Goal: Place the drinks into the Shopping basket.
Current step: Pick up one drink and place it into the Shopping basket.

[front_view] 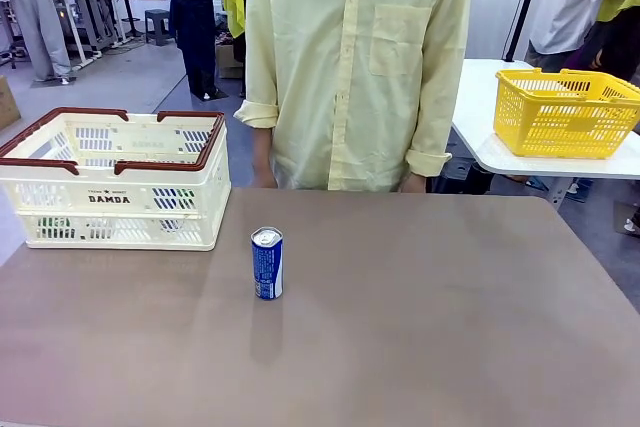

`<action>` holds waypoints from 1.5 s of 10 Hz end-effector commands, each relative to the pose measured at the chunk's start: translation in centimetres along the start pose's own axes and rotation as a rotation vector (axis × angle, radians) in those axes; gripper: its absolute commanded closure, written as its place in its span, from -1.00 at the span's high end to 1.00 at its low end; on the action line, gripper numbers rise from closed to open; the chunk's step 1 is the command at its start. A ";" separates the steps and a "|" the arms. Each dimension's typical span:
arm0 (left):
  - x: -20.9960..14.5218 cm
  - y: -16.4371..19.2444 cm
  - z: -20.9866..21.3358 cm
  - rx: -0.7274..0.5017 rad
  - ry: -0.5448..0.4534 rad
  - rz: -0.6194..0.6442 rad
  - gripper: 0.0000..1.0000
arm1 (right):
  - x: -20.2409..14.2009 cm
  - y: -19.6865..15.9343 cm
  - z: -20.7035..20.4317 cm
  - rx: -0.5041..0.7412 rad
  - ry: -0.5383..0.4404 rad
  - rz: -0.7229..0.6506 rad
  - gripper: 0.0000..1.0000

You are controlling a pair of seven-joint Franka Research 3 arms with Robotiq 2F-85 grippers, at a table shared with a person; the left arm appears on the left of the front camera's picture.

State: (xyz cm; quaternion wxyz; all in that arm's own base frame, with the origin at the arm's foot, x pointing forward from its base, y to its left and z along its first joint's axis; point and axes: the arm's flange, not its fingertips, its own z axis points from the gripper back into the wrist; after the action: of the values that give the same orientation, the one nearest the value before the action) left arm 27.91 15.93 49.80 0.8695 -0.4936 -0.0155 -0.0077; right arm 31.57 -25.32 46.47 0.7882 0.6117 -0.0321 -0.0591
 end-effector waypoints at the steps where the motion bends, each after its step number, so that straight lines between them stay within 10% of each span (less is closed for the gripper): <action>1: -0.1 0.0 0.1 -0.014 0.005 0.019 1.00 | -0.2 0.5 0.1 -0.009 0.011 -0.013 1.00; 5: 0.7 -2.6 -2.2 0.126 0.073 -0.010 1.00 | -0.2 0.5 0.1 -0.009 0.011 -0.013 1.00; 8: 1.5 -20.0 -12.3 0.487 0.142 -0.158 1.00 | -0.2 0.5 0.1 -0.009 0.011 -0.013 1.00; 12: 0.9 -27.7 -27.1 0.875 -0.103 -0.292 1.00 | -0.2 0.5 0.1 -0.009 0.011 -0.013 1.00; 15: 1.9 -25.0 -34.4 0.885 -0.234 -0.271 1.00 | -0.2 0.5 0.1 -0.009 0.011 -0.013 1.00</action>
State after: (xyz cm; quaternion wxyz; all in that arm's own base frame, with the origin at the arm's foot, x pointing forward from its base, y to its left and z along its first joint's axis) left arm 28.76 -26.54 56.12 0.9765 -0.0745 -0.1791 -0.0940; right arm 31.58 -25.30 46.50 0.7884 0.6116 -0.0323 -0.0587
